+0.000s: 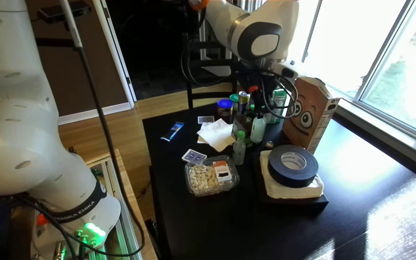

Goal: Move the bottom-right clear bottle to the table

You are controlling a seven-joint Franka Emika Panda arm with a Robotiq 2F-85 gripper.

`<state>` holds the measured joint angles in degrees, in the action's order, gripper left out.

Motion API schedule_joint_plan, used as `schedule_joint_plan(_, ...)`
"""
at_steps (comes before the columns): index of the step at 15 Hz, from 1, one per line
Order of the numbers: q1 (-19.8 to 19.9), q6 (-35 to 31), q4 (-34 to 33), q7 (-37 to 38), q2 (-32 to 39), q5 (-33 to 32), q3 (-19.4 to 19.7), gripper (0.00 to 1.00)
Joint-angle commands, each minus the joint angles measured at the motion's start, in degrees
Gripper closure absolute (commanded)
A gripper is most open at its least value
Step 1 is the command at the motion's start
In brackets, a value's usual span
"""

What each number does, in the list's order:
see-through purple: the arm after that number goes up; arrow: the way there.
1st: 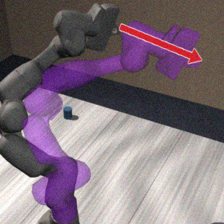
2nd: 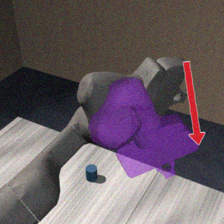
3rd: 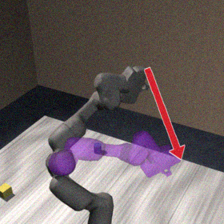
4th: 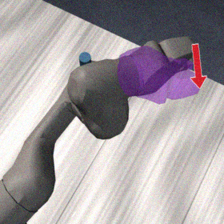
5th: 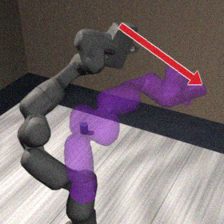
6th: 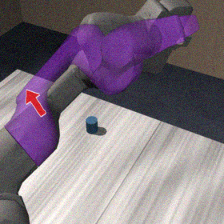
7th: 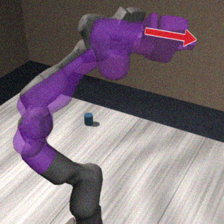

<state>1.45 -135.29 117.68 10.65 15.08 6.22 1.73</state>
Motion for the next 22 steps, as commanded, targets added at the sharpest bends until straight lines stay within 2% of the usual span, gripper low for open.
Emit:
schedule_joint_plan(1,-1.31,-6.83,3.18,2.51,1.15,-0.25,0.02,0.93)
schedule_joint_plan(5,-3.05,-11.65,4.72,5.92,3.5,-2.99,1.08,0.93)
schedule_joint_plan(8,-4.5,-12.6,4.43,8.05,5.26,-4.97,1.88,0.93)
schedule_joint_plan(12,-5.97,-9.78,3.23,9.97,6.78,-7.1,2.59,0.93)
schedule_joint_plan(17,-6.09,-8.89,2.66,9.58,7.64,-6.17,2.08,0.93)
schedule_joint_plan(18,-6.01,-8.53,2.59,9.48,7.71,-5.95,1.99,0.47)
schedule_joint_plan(20,-6.02,-8.12,2.45,9.66,7.77,-6.06,2.12,0.41)
schedule_joint_plan(22,-5.87,-7.9,2.3,9.72,7.47,-5.84,2.13,0.27)
